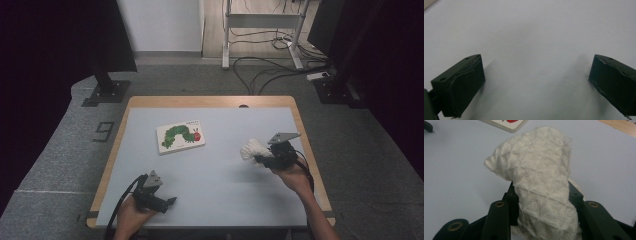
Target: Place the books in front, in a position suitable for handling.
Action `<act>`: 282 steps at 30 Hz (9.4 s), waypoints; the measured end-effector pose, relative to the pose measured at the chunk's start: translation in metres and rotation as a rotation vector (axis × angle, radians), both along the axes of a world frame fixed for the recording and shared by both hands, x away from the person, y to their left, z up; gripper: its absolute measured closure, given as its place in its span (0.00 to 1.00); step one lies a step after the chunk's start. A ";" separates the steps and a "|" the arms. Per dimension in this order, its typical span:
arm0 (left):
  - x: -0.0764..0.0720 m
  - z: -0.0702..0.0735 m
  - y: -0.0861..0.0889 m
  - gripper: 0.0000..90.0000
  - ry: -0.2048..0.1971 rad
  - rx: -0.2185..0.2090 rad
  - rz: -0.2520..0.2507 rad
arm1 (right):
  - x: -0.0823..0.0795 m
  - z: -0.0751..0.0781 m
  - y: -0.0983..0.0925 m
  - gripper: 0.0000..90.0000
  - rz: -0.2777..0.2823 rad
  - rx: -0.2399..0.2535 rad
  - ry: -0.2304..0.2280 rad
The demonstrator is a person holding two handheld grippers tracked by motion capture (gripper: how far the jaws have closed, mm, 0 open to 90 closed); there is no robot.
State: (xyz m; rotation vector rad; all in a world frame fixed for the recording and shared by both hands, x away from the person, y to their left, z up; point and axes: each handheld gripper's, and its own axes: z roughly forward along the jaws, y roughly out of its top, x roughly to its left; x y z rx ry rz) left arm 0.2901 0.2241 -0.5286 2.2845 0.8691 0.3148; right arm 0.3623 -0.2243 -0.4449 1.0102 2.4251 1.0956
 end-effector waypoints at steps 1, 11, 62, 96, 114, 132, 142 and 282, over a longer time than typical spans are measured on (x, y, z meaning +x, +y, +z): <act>0.000 0.000 0.000 0.00 0.000 -0.001 0.000 | -0.002 -0.001 -0.003 0.64 0.000 0.001 0.004; 0.000 0.000 0.000 0.00 -0.001 0.000 0.001 | -0.024 -0.005 -0.033 0.64 -0.043 0.010 -0.001; 0.000 0.000 0.000 0.00 0.000 -0.001 0.001 | -0.068 -0.065 -0.055 0.33 -0.068 -0.060 0.042; 0.000 0.000 0.000 0.00 0.001 0.000 0.002 | -0.060 -0.025 -0.043 0.00 -0.070 0.013 -0.038; 0.001 0.001 -0.001 0.00 0.007 -0.002 0.005 | -0.032 -0.014 0.002 0.00 -0.003 0.045 -0.049; 0.037 0.027 0.007 0.00 -0.030 0.017 0.025 | -0.007 -0.011 0.049 0.00 0.051 0.076 -0.064; 0.068 0.042 0.019 0.00 -0.036 -0.035 0.026 | 0.009 -0.012 0.075 0.01 0.073 0.075 -0.075; 0.030 0.016 -0.006 0.00 0.069 0.017 -0.041 | 0.003 -0.084 0.156 0.00 0.256 0.014 0.041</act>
